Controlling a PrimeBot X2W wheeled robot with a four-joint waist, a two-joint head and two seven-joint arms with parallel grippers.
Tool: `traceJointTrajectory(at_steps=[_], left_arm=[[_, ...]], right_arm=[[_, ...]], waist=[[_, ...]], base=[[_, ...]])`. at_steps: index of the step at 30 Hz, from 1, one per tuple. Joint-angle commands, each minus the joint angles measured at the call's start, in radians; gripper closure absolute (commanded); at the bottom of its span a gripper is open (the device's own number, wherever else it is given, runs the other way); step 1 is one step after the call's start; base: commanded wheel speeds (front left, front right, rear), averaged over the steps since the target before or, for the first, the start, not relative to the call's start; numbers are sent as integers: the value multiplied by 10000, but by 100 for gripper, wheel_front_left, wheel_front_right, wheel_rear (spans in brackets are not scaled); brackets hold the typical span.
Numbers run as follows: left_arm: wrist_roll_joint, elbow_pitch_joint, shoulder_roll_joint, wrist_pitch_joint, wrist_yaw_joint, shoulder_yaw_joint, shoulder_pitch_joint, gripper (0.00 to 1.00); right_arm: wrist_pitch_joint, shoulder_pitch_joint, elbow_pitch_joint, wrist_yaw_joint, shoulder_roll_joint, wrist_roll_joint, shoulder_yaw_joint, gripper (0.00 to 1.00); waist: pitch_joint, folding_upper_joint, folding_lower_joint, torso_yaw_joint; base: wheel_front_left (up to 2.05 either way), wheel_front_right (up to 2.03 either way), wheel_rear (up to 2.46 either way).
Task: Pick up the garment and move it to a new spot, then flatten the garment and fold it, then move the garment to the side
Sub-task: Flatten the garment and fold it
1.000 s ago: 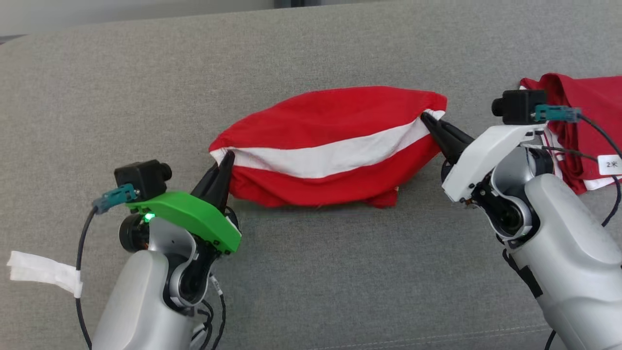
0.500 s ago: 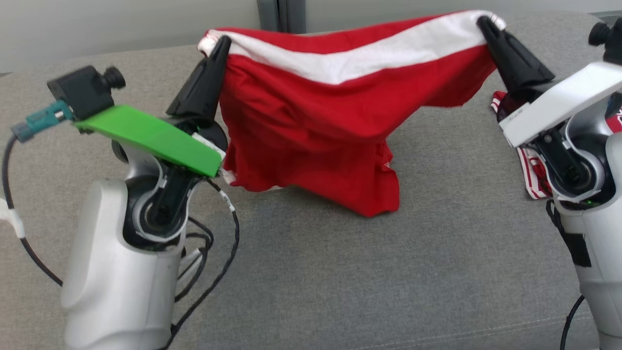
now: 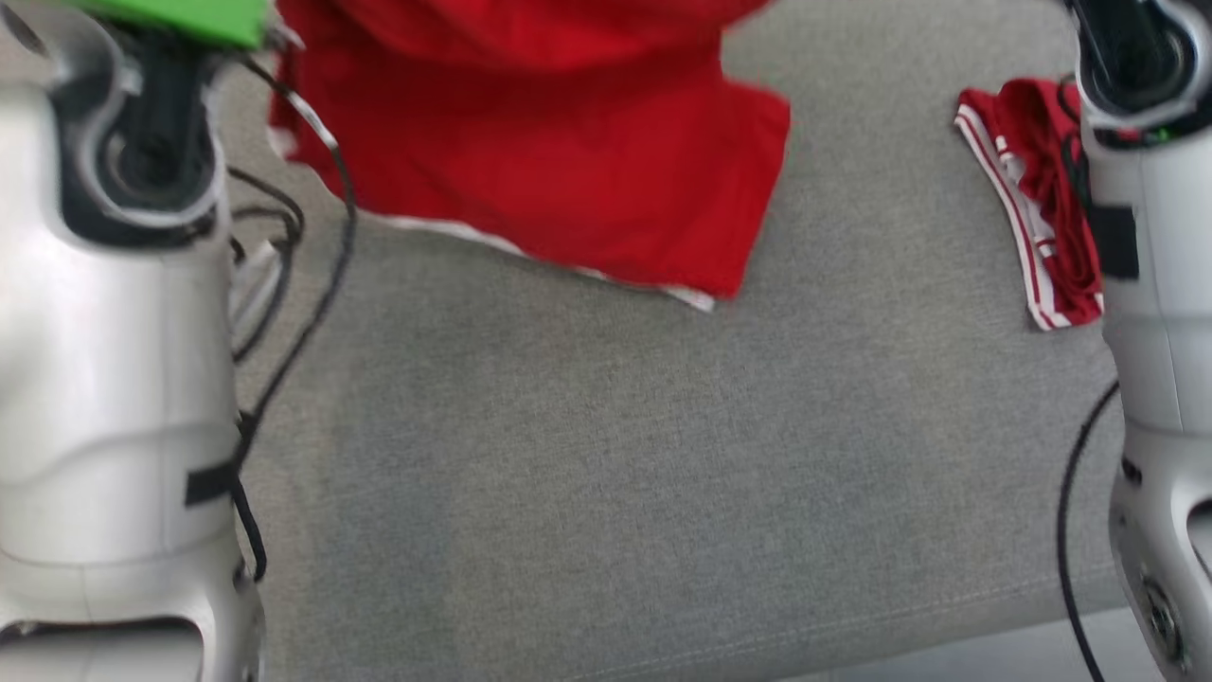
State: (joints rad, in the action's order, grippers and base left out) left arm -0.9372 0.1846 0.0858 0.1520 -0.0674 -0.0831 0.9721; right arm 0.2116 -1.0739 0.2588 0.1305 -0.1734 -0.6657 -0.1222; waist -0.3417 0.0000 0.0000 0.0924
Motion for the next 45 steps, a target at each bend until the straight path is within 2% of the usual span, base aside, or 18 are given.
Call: traceJointTrajectory(at_steps=[1,7,9,13,17,19,24,26,31,35,41,45], left_arm=[[-85,339,59,-531,-141,291,479,100],[466,1226,220,-2792,-560,435,2202,100],[539,1198,257,-3458,-609,268,2675,100],[330,732,310,-4011,-638,-318,3117,100],[116,688,643,-4116,-643,-1315,2136,100],[-71,719,758,-4152,-644,-1955,1499,100],[-845,543,997,-4171,-647,-2805,-586,100],[-857,417,1365,-4154,-646,-3458,-1444,100],[-1373,147,2308,-4157,-647,-4878,-3326,100],[-1682,-15,2973,-4159,-647,-5631,-4512,100],[-2173,-54,3752,-3625,-646,-6792,-5751,100],[-2506,-67,4173,-3097,-642,-7255,-6477,100]], right_arm=[[-640,-579,467,4,231,222,36,100],[-3818,-2651,1862,-8,515,1028,152,100],[-4395,-3138,1934,-7,460,1059,-7,100],[-4716,-3432,1646,-7,127,1091,-466,100],[-4747,-2649,1807,-4,-554,1442,-1715,100],[-4681,-2083,1897,1,-800,1226,-2421,100],[-4123,-323,1609,-1,-1759,210,-3784,100],[-3574,443,1259,-1,-2287,-269,-4334,100],[-2182,2332,176,-1,-3666,-1284,-4799,100],[-868,3853,-872,3,-4508,-1862,-4756,100],[1174,6382,-2120,-1,-5303,-2607,-4102,100],[2578,8330,-2647,1,-5113,-2921,-3110,100]], waist=[[-1398,0,0,455],[-2008,0,0,502],[-2055,0,0,428],[-2135,0,0,265],[-2196,0,0,59],[-2152,0,0,-38],[-1772,0,0,-325],[-1524,0,0,-403],[-687,0,0,-587],[47,0,0,-758],[1020,0,0,-1076],[1556,0,0,-1226]], base=[[0,0,0],[0,0,0],[0,0,0],[0,0,0],[0,0,0],[0,0,0],[0,0,0],[0,0,0],[0,0,0],[0,0,0],[0,0,0],[0,0,0]])
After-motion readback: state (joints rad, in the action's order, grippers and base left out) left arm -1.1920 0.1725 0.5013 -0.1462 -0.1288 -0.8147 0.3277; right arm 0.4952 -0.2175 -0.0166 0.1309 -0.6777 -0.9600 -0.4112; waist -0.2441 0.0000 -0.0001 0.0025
